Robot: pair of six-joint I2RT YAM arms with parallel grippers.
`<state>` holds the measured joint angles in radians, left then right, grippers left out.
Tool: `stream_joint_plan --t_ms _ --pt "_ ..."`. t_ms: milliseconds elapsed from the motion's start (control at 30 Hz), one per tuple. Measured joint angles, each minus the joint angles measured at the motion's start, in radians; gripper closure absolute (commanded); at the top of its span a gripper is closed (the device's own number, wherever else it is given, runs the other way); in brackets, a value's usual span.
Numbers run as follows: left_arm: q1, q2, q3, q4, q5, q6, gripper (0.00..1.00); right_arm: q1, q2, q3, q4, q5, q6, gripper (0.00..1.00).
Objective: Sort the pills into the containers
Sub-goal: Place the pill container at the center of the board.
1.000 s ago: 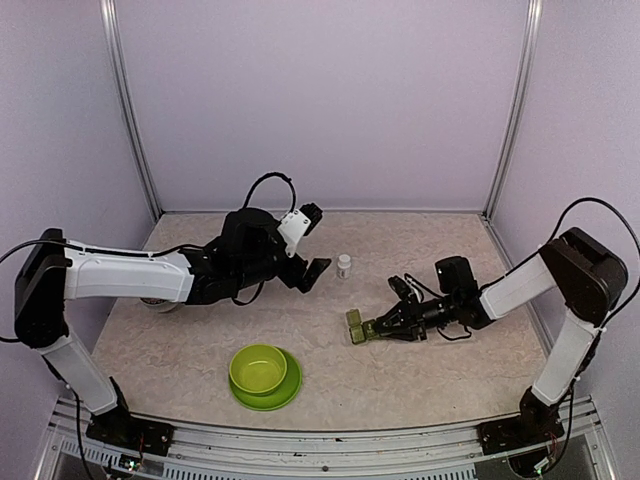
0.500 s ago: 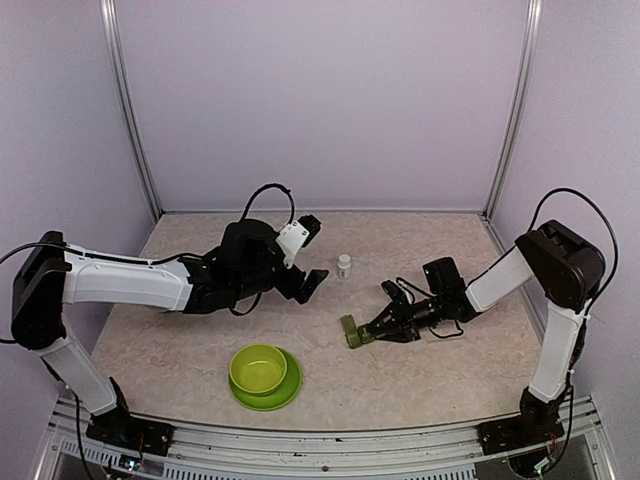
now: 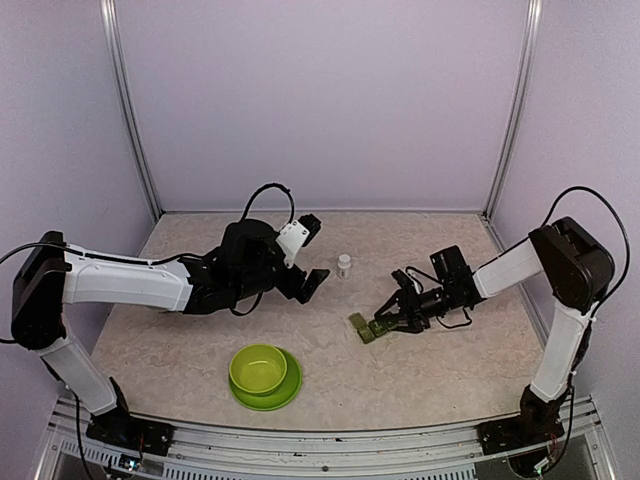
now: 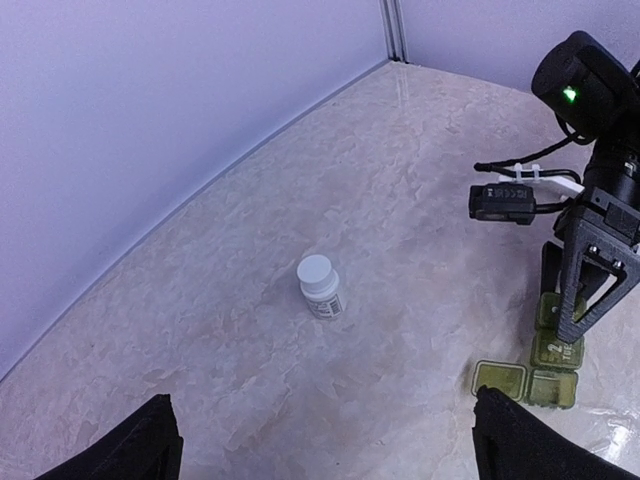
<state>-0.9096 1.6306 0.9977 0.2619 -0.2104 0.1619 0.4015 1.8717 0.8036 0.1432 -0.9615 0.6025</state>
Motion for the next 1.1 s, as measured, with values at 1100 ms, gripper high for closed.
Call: stream_joint_plan --t_ms 1100 --pt "-0.008 0.0 0.0 0.0 -0.002 -0.005 0.01 -0.088 -0.314 -0.008 -0.425 0.489 -0.24 0.16"
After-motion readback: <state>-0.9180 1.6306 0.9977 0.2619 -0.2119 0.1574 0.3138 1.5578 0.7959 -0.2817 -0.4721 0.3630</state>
